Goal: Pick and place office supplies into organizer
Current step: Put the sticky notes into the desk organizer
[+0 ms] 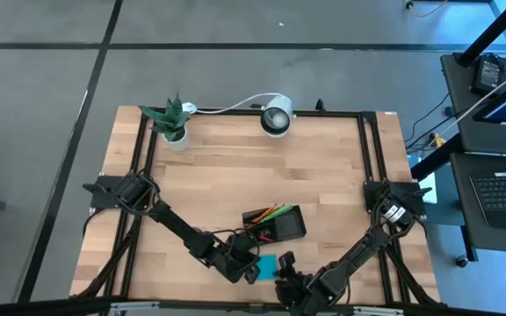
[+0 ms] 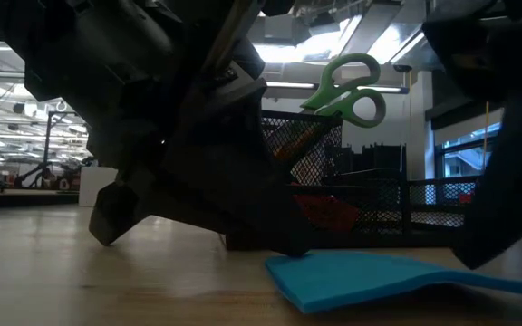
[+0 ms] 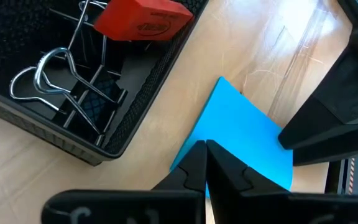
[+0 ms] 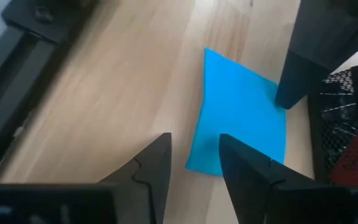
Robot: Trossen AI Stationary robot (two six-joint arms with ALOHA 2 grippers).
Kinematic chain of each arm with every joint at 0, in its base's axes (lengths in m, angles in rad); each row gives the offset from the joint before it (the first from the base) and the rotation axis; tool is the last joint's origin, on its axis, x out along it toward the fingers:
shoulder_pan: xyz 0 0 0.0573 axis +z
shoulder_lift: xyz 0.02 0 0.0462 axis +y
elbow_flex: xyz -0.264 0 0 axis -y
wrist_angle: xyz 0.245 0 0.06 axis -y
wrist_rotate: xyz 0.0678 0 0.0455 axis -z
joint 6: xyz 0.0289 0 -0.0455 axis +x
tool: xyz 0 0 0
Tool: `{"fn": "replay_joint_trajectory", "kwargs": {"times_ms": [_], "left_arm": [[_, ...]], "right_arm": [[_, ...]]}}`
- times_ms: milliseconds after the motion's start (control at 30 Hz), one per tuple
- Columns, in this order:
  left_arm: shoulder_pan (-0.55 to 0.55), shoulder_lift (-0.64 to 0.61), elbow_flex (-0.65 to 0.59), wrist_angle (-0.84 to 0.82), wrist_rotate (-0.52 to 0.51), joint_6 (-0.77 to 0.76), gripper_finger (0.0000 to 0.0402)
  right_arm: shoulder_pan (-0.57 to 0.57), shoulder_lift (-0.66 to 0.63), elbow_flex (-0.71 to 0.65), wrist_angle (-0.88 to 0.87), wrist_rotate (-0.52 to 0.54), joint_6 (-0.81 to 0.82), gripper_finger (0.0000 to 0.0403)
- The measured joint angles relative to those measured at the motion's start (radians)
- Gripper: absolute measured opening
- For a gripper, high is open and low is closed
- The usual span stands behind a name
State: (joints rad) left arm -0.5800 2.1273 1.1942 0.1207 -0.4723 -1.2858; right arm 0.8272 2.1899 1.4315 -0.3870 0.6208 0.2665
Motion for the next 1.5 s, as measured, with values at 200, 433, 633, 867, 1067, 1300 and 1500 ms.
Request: {"fn": "replay_joint_trajectory", "kwargs": {"times_ms": [200, 433, 633, 867, 1067, 1300, 1500], "left_arm": [[0.000, 0.000, 0.000, 0.000, 0.008, 0.000, 0.0002], [0.000, -0.001, 0.000, 0.000, 0.022, 0.000, 0.0002], [0.000, -0.001, 0.000, 0.001, 0.023, 0.000, 0.0002], [0.000, -0.001, 0.000, 0.002, 0.026, 0.000, 0.0002], [0.000, -0.001, 0.000, 0.002, 0.026, -0.002, 0.0002], [-0.001, 0.001, 0.000, 0.009, 0.024, 0.062, 0.0005], [0.000, 0.004, -0.003, 0.068, 0.061, 0.169, 0.0044]], "right_arm": [[-0.007, 0.001, -0.001, -0.004, 0.014, -0.009, 0.0138], [-0.022, 0.002, -0.001, -0.046, 0.068, -0.012, 0.0138], [-0.027, 0.004, -0.003, -0.053, 0.120, 0.004, 0.0138], [-0.027, 0.004, -0.003, -0.050, 0.119, 0.044, 0.0136], [-0.026, 0.003, -0.003, -0.049, 0.089, 0.043, 0.0096], [-0.026, 0.000, -0.001, -0.045, 0.079, 0.042, 0.0030], [-0.025, -0.002, 0.000, -0.046, 0.054, 0.056, 0.0010]]}}
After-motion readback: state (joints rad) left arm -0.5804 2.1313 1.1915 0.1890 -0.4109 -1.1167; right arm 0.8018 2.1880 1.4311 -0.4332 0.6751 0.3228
